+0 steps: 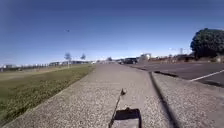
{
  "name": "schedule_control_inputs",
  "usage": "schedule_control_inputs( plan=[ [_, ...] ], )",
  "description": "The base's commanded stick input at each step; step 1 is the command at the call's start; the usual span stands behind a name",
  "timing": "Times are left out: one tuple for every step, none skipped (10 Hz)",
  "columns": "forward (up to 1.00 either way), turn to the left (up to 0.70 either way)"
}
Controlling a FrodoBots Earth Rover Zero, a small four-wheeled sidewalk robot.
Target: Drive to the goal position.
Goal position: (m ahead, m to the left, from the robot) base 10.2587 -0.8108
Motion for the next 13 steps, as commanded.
schedule_control_inputs(
  plan=[
    [0.70,0.00],
    [0.70,0.00],
    [0.70,0.00],
    [0.70,0.00],
    [0.70,0.00],
    [0.70,0.00],
    [0.70,0.00],
    [0.70,0.00],
    [0.70,0.00],
    [0.70,0.12],
    [0.70,0.24],
    [0.70,0.19],
    [0.70,0.03]
  ],
)
